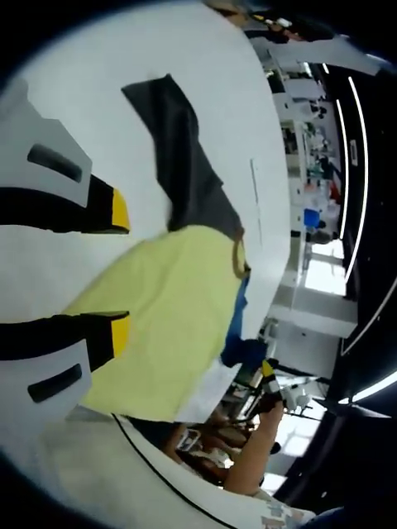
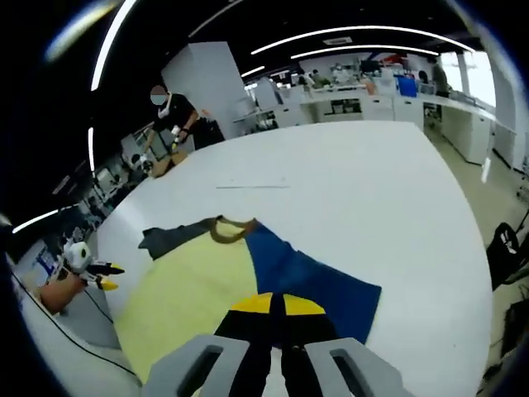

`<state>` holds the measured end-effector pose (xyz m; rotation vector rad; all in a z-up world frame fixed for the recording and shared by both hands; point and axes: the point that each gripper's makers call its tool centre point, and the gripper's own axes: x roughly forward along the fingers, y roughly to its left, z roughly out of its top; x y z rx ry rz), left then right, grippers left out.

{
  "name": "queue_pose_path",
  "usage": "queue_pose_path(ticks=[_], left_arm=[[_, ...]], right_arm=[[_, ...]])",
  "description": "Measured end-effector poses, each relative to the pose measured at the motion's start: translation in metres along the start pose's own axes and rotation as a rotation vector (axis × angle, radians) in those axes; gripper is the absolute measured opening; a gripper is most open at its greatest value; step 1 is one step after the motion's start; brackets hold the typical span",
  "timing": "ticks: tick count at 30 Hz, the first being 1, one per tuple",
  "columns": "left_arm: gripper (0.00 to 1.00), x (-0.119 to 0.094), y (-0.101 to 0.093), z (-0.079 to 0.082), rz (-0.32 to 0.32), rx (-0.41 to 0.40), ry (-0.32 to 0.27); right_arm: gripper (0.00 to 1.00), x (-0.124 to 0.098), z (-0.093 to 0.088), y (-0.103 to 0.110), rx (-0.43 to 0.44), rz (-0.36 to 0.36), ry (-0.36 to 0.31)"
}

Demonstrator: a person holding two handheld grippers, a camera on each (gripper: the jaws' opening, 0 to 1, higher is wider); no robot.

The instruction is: Fold the garment on the visible template until the final outline fits inside the template.

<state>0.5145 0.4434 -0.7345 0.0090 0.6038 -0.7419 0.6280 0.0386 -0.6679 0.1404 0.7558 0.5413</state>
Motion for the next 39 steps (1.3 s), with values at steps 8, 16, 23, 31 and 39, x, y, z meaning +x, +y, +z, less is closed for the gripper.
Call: queue_pose_path(ticks=[8,16,23,31,39], left_arm=[[0.34,-0.001,0.002,-0.001,-0.001,-0.003,-0.003],[0.34,-0.002,0.004,-0.003,0.002,-0.003,-0.005],[0.34,-0.006,0.005,-0.004,0.007,-0.004,-0.008],[0.35,-0.007,0.004,-0.006,0.008,0.002,-0.005],[0.35,-0.008,0.005,-0.007,0.01,0.008,-0.002]], right_arm=[[0.0,0.017,0.011,0.021,-0.018,0.05,0.005],[0.0,0.035,0.014,0.04,-0.029,0.095,0.017],[0.0,0.049,0.018,0.051,-0.044,0.134,0.035],[0.0,0.065,0.022,0.075,-0.064,0.19,0.056],[0.0,0.084,0.021,0.099,-0.078,0.233,0.081]])
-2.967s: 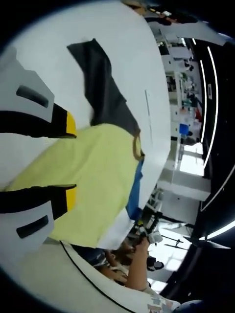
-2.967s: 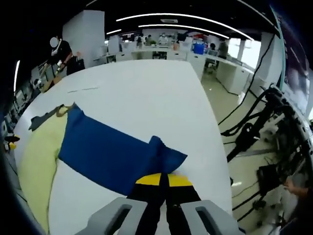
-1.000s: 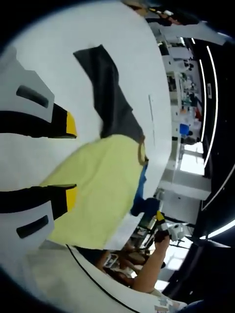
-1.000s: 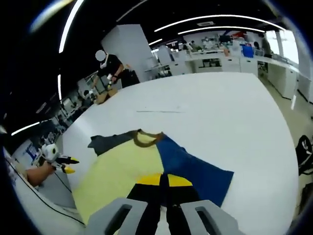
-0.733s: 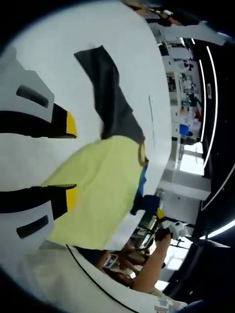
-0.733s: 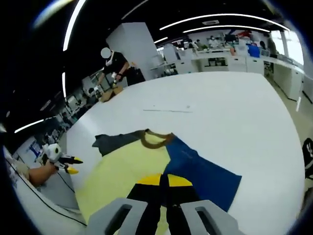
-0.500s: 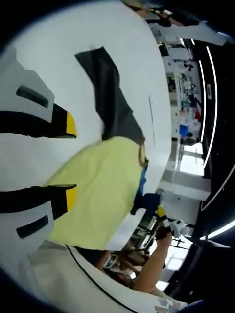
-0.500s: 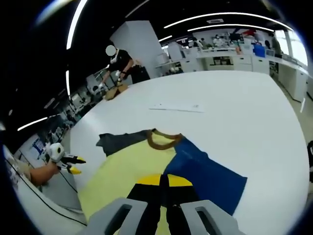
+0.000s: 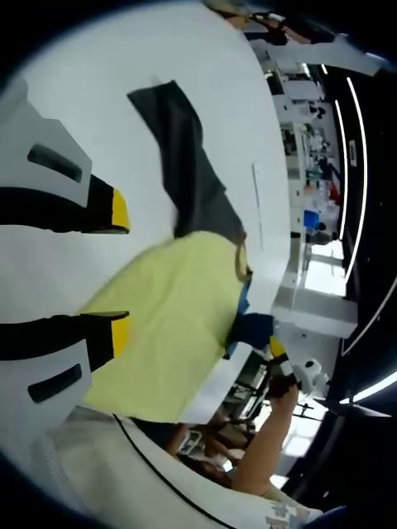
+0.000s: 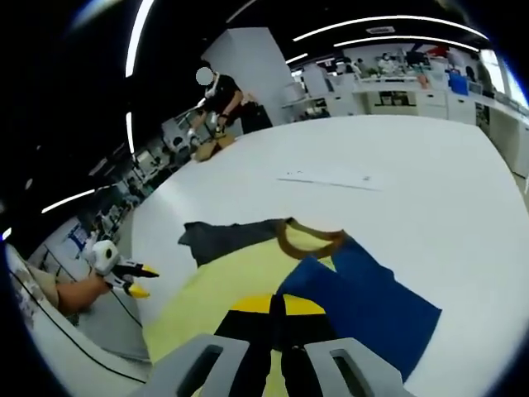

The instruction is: Fold the garment on the visible template until the final outline fits inside the template.

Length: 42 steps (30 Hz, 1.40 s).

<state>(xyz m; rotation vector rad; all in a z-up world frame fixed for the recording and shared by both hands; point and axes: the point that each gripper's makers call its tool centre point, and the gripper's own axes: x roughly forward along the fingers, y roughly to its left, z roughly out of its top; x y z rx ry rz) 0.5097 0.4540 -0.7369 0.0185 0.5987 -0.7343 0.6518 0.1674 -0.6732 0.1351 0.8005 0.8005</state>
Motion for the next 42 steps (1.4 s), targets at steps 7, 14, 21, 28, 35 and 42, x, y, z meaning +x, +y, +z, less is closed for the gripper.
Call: queue_pose_path(ticks=[7,14,21,28,35,42], left_arm=[[0.34,-0.002,0.001,-0.001,0.002,-0.006,-0.003],[0.34,-0.002,0.002,0.0,0.005,-0.007,-0.005],[0.34,-0.001,0.0,-0.003,0.001,0.022,0.017],[0.35,0.0,-0.001,-0.005,-0.001,0.032,0.024],[0.35,0.0,-0.001,-0.008,0.002,0.035,0.03],[0.34,0.001,-0.001,-0.007,0.002,0.043,0.033]], right_arm=[[0.0,0.019,0.003,0.018,-0.018,0.036,0.022],[0.0,0.04,0.008,0.037,-0.034,0.079,0.041],[0.0,0.056,0.006,0.055,-0.057,0.117,0.077],[0.0,0.069,0.011,0.068,-0.068,0.139,0.082],[0.0,0.086,0.015,0.084,-0.064,0.174,0.086],[0.0,0.106,0.012,0.1,-0.067,0.199,0.103]])
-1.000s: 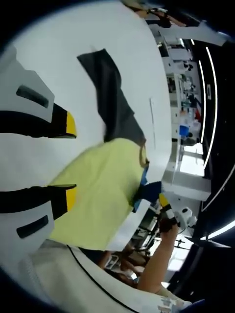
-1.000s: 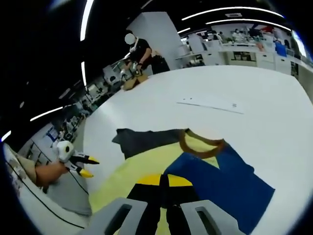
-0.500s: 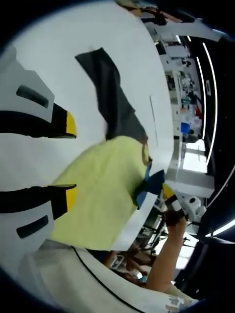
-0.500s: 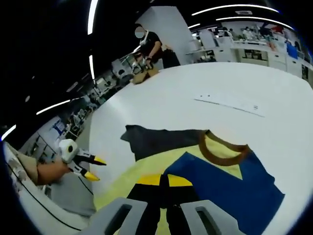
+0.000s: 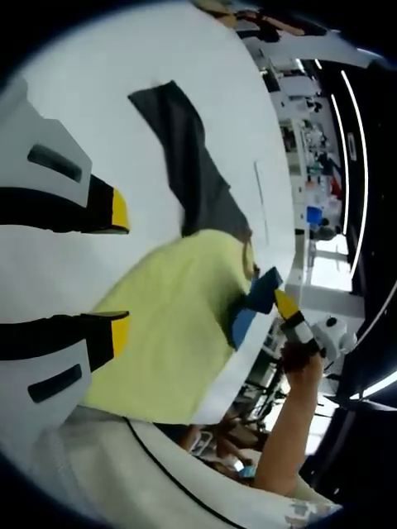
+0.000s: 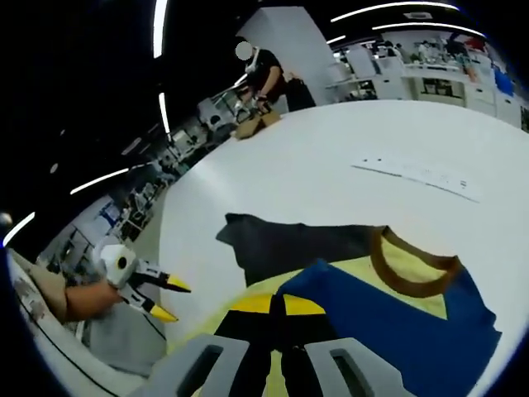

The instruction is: Fold the garment on the visible template until the final outline fits inside the template.

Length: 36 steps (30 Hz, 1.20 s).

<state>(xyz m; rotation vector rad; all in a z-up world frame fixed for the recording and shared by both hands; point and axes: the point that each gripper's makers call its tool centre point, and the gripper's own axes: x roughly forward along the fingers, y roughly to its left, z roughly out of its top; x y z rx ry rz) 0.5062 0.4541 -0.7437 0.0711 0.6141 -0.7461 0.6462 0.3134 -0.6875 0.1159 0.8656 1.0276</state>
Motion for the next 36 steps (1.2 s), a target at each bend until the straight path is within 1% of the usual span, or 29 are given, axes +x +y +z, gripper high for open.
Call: queue_pose_path(ticks=[8,14,19,26,28,33,36], left_arm=[[0.34,0.002,0.001,-0.004,-0.003,-0.003,0.011],[0.34,0.003,0.002,-0.003,-0.004,-0.005,0.011],[0.34,0.002,0.003,-0.004,-0.002,-0.009,0.013],[0.34,0.002,0.004,-0.005,0.003,-0.016,0.014],[0.34,0.002,0.005,-0.006,0.005,-0.015,0.017],[0.35,0.002,0.005,-0.008,0.007,-0.021,0.019],[0.35,0.002,0.006,-0.008,0.009,-0.022,0.02]], right_arm=[[0.0,0.022,0.001,0.006,-0.001,0.003,0.006],[0.0,0.036,-0.002,0.01,-0.008,0.008,0.022],[0.0,0.045,-0.011,0.013,-0.021,0.018,0.056],[0.0,0.053,-0.021,0.012,-0.032,0.015,0.086],[0.0,0.053,-0.022,0.011,-0.031,0.013,0.086],[0.0,0.054,-0.016,0.01,-0.059,0.006,0.05],[0.0,0.053,-0.014,0.011,-0.059,0.013,0.036]])
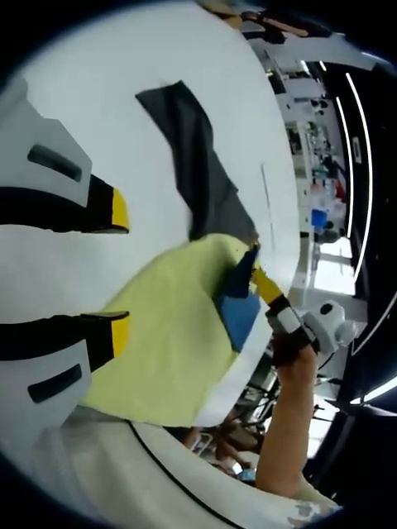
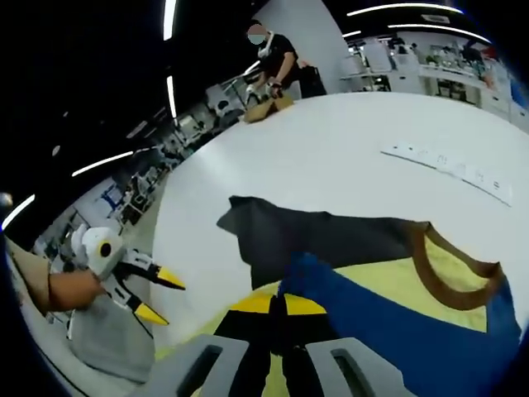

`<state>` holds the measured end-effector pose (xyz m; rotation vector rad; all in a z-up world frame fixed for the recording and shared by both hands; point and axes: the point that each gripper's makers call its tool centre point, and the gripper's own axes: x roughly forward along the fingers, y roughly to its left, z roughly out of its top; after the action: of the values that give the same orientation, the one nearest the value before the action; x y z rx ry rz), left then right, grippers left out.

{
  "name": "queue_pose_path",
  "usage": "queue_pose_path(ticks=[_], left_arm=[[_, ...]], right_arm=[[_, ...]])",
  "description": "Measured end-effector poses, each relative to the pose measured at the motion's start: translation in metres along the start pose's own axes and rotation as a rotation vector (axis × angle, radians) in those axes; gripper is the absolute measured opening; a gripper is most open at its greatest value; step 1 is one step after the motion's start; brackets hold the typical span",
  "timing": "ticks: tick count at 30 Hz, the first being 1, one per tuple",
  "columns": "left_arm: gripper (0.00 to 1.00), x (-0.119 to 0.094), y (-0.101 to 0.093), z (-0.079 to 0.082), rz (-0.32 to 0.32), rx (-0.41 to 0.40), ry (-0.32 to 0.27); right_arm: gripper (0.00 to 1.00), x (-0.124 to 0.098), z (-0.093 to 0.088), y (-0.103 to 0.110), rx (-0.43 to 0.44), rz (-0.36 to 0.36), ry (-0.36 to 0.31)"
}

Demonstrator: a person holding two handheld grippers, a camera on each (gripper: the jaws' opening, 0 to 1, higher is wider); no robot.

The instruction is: Fold the garment on the visible template until the final outline fits inside the template.

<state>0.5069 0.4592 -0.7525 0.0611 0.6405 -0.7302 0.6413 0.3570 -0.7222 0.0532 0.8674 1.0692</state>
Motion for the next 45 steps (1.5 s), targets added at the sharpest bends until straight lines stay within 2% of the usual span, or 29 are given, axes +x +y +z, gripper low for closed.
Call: queue_pose_path(ticks=[2,14,19,25,33,45], left_arm=[[0.35,0.0,0.0,0.0,0.001,0.0,0.001],[0.35,0.0,-0.001,-0.001,0.002,0.0,0.006],[0.35,-0.001,-0.001,0.0,0.002,0.001,0.004],[0.35,-0.001,0.0,0.0,0.006,0.009,0.01],[0.35,0.0,0.0,0.001,0.008,0.016,0.016],[0.34,0.003,0.0,0.006,0.007,0.033,0.023]], right_arm=[[0.05,0.0,0.001,-0.001,0.002,-0.006,-0.005],[0.04,-0.014,-0.017,-0.01,0.022,-0.029,-0.002],[0.05,-0.027,-0.019,-0.015,0.029,-0.047,-0.036],[0.15,-0.045,-0.016,-0.022,-0.018,-0.087,-0.099],[0.19,-0.071,-0.02,-0.032,-0.027,-0.13,-0.157],[0.24,-0.089,-0.03,-0.036,-0.037,-0.157,-0.182]])
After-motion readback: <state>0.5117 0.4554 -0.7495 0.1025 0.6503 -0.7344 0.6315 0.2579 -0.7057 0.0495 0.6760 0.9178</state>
